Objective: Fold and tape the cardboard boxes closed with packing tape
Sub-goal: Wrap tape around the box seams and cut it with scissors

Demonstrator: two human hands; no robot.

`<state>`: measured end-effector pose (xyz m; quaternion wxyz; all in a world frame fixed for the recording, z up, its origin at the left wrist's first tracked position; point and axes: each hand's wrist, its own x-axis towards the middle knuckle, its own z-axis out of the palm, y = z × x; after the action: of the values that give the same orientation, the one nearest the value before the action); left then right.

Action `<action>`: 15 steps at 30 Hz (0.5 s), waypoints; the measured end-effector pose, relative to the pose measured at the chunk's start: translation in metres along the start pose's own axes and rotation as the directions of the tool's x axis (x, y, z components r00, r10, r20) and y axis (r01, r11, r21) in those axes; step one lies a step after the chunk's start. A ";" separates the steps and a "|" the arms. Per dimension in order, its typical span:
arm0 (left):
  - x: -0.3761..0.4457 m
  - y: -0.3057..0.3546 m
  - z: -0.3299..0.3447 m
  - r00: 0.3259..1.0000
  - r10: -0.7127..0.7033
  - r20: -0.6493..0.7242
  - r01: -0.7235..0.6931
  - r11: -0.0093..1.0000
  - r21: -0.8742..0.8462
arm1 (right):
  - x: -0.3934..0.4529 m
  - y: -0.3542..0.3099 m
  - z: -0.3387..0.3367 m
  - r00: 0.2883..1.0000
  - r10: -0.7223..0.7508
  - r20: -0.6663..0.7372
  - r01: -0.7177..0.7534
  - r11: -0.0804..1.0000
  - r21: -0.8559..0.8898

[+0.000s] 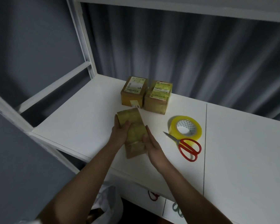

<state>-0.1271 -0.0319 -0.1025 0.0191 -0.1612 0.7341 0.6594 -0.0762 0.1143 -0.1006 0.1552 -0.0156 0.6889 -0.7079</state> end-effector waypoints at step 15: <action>-0.024 0.019 -0.008 0.944 0.258 -0.207 -0.190 0.936 0.297 | 0.001 -0.045 0.002 0.999 0.018 0.041 -0.017 0.999 -0.028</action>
<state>-0.1080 -0.0332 -0.0772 -0.1246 -0.1513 0.8282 0.5250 -0.0853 0.1122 -0.0569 0.1754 -0.0265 0.6953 -0.6965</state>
